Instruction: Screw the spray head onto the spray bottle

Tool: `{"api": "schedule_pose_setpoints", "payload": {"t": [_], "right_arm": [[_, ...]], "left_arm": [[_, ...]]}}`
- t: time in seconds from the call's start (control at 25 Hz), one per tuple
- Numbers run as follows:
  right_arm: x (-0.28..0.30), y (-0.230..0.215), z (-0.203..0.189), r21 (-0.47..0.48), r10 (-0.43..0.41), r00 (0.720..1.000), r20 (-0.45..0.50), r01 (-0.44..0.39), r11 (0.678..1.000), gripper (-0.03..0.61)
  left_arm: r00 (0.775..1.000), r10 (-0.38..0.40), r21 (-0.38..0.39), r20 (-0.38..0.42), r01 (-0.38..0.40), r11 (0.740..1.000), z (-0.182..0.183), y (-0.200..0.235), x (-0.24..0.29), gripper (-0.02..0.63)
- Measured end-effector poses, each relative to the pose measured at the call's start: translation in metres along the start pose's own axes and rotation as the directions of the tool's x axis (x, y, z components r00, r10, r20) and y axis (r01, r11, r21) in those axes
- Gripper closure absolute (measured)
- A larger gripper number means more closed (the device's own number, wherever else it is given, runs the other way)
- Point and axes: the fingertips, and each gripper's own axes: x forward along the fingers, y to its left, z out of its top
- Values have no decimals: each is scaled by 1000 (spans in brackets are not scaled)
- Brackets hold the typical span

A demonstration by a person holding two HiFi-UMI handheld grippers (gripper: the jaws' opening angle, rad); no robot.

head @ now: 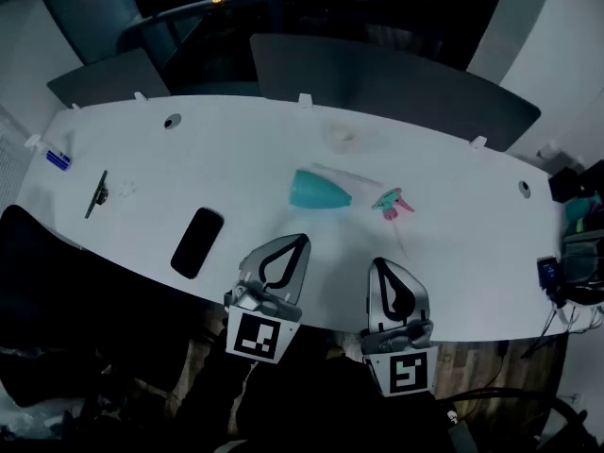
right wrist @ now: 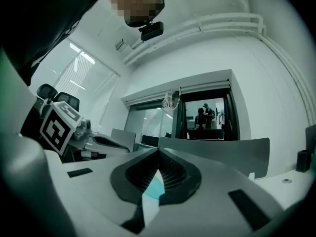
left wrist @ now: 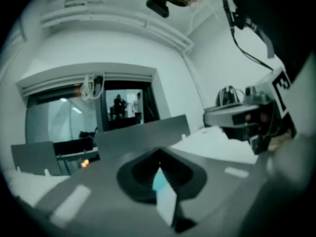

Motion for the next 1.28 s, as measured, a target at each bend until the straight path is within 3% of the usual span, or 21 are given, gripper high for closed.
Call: {"api": "schedule_pose_setpoints", "payload": {"t": [0.12, 0.24, 0.36, 0.44, 0.48, 0.56, 0.64, 0.76, 0.84, 0.92, 1.08, 1.2, 1.28], "right_arm": [[23, -3, -3, -3, -19, 1000, -14, 19, 1000, 574], [42, -6, -7, -5, -42, 999, -25, 42, 999, 574], [58, -12, -14, -1, -82, 996, -44, 82, 997, 574], [67, -12, -19, 1, -99, 994, -57, 99, 995, 574], [70, -12, -21, 3, -102, 993, -63, 102, 995, 574], [75, -10, -26, 4, -96, 992, -82, 97, 995, 574], [77, -12, -28, 5, -89, 991, -98, 90, 996, 574], [76, -22, -33, 11, -89, 988, -128, 91, 996, 575], [78, -34, -34, 19, -95, 986, -140, 99, 995, 574], [81, -45, -32, 17, -102, 985, -143, 105, 994, 574], [86, -54, -33, 11, -98, 985, -144, 100, 995, 574], [92, -55, -32, 16, -92, 987, -132, 95, 995, 574], [92, -55, -32, 13, -86, 987, -134, 89, 996, 574]], "left_arm": [[989, -129, 113, -78, 137, 984, -14, 23, 27, 607], [950, -270, 175, -157, 296, 939, -26, 36, 51, 606], [863, -432, 187, -261, 484, 855, -42, 33, 76, 409], [774, -504, 225, -383, 607, 762, -61, 27, 90, 249], [722, -524, 244, -453, 665, 706, -72, 25, 96, 199], [602, -542, 241, -586, 768, 593, -93, 20, 107, 142], [473, -550, 177, -688, 845, 505, -107, 13, 117, 108], [294, -583, 22, -757, 904, 427, -123, -4, 127, 66], [207, -604, -62, -769, 917, 393, -130, -15, 132, 49], [156, -598, -96, -786, 925, 368, -137, -21, 136, 44], [109, -497, -73, -861, 940, 333, -156, -18, 149, 44], [47, -461, -108, -886, 946, 305, -171, -20, 148, 44], [21, -429, -112, -903, 953, 282, -182, -22, 145, 46]]}}
